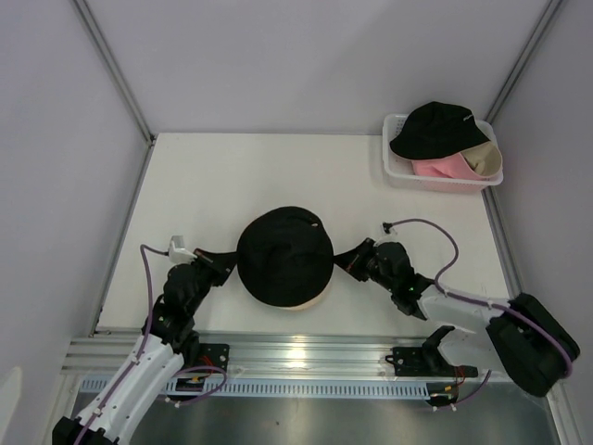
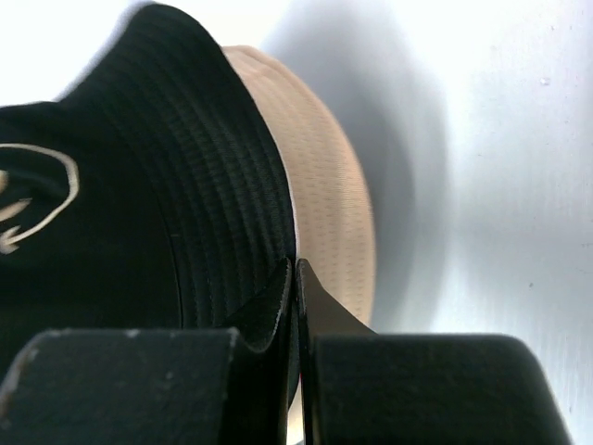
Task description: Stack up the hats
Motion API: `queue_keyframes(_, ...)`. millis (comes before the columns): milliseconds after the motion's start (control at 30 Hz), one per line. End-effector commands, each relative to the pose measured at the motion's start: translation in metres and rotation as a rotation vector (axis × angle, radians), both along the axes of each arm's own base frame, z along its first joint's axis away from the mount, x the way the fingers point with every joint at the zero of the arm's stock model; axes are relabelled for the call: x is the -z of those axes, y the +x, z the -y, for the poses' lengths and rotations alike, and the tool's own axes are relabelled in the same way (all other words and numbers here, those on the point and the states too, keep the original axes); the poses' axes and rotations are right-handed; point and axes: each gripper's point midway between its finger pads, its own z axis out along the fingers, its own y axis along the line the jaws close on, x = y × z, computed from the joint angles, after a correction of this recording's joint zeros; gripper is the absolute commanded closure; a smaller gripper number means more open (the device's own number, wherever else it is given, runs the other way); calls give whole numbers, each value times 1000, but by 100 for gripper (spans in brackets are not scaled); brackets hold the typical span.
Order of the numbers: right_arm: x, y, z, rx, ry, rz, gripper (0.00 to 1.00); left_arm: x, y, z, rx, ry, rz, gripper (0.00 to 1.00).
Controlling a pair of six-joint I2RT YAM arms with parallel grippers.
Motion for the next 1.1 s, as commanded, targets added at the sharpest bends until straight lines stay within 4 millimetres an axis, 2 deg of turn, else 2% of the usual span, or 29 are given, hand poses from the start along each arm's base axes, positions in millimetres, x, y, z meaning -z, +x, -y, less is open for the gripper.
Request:
queue_keyframes(0,81,-13,20,-4,-273,-148,100,12,3,-15,-57,90,-43,99)
queue_keyframes(133,108,-17,2,-89,-286,-231,100,11,3,-20,-75,126,-41,99)
queue_keyframes(267,106,-14,-11,-129,-276,-224,100,9,1,-26,-89,157,-42,99)
queue_keyframes(300,103,-13,-11,-126,-277,-218,100,9,0,-26,-89,162,-39,99)
queue_keyframes(333,92,-8,-11,-116,-274,-184,100,8,0,-27,-92,164,-34,99)
queue_keyframes(400,86,-8,-5,-108,-307,-178,100,7,0,-28,-88,182,-26,99)
queue_keyframes(433,77,-1,-2,-89,-328,-146,98,6,1,-28,-84,186,-21,99)
queue_keyframes(467,64,-2,1,-90,-331,-128,81,5,0,-27,-76,200,-17,99)
queue_keyframes(533,36,8,2,-77,-328,-71,68,-5,2,-26,-63,208,9,99)
queue_keyframes(567,18,7,8,-80,-341,-33,55,-6,1,-24,-47,222,15,99)
queue_keyframes(633,-8,17,22,-48,-342,5,38,-14,0,-24,-39,227,25,95)
queue_keyframes(667,-36,20,30,-35,-345,50,25,-18,-2,-25,-35,239,22,81)
queue_keyframes(733,-64,35,54,33,-354,91,16,-28,-4,-26,-33,251,26,66)
queue_keyframes(767,-91,40,65,51,-369,144,8,-44,-6,-29,-38,267,45,54)
queue_keyframes(800,-104,51,86,113,-383,160,5,-48,-8,-31,-40,282,49,48)
queue_keyframes(833,-116,58,98,153,-399,180,4,-54,-9,-34,-43,294,59,42)
queue_keyframes(867,-125,63,110,183,-422,188,1,-54,-12,-38,-42,329,49,29)
queue_keyframes(900,-147,75,121,211,-455,240,1,-83,-13,-43,-74,330,101,23)
queue_keyframes(933,-156,87,144,276,-480,241,0,-90,-13,-48,-91,345,106,17)
queue_keyframes(967,-162,94,158,308,-506,233,0,-106,-15,-52,-94,378,128,5)
queue_keyframes(1000,-192,105,171,347,-529,281,1,-126,-16,-55,-109,395,163,1)
queue_keyframes(1033,-188,123,197,405,-564,234,0,-140,-13,-57,-109,420,167,1)
queue_keyframes(1067,-193,131,210,427,-585,222,0,-140,-12,-59,-97,478,146,1)
